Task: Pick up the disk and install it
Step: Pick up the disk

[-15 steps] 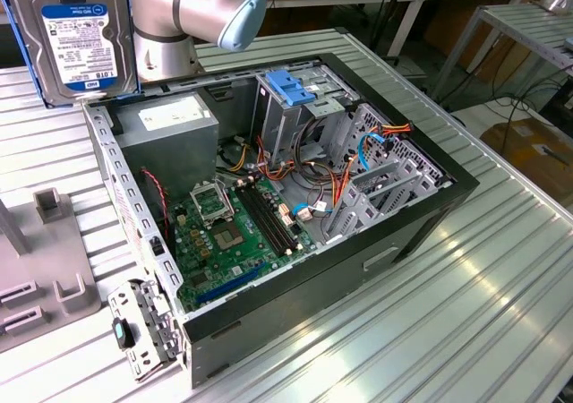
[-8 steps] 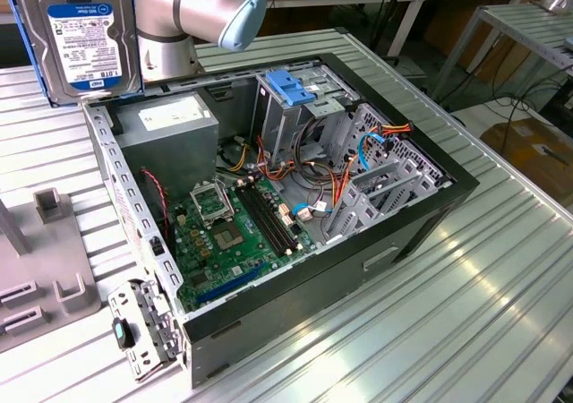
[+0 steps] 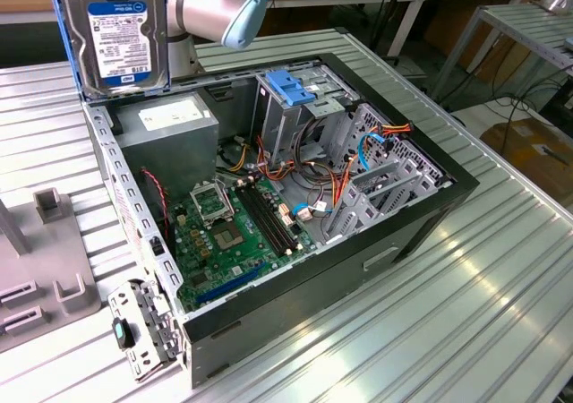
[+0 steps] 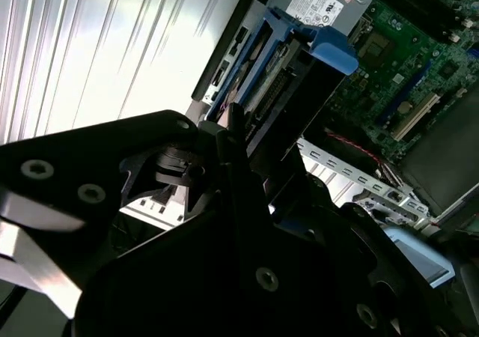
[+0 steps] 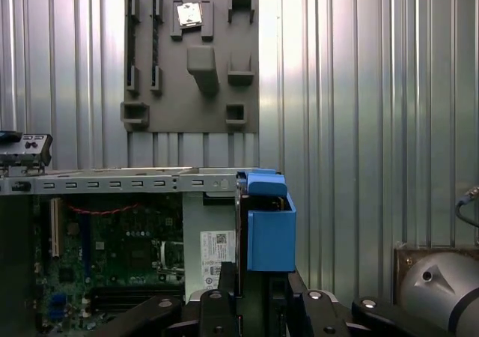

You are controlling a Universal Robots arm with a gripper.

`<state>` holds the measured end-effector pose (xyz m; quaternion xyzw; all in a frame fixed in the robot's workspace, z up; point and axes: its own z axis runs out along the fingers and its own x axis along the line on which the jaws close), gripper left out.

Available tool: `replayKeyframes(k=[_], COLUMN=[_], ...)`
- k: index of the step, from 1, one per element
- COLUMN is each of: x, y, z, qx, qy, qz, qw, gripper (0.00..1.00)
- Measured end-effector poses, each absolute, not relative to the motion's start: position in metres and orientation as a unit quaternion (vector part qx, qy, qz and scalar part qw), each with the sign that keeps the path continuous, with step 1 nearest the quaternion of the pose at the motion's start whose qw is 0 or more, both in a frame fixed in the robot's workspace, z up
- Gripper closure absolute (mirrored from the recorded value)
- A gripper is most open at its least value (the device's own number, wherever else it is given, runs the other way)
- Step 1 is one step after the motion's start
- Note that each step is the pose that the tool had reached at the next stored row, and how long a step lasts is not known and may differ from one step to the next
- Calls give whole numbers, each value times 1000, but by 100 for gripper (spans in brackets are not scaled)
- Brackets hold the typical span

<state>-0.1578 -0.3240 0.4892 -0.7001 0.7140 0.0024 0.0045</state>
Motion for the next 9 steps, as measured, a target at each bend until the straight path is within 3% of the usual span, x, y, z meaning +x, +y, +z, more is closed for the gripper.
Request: replayKeyframes(k=[9], x=[-118], y=[-324], z=[489], qx=[-700], qy=[714], qz=[2], qw=[5], gripper=[65])
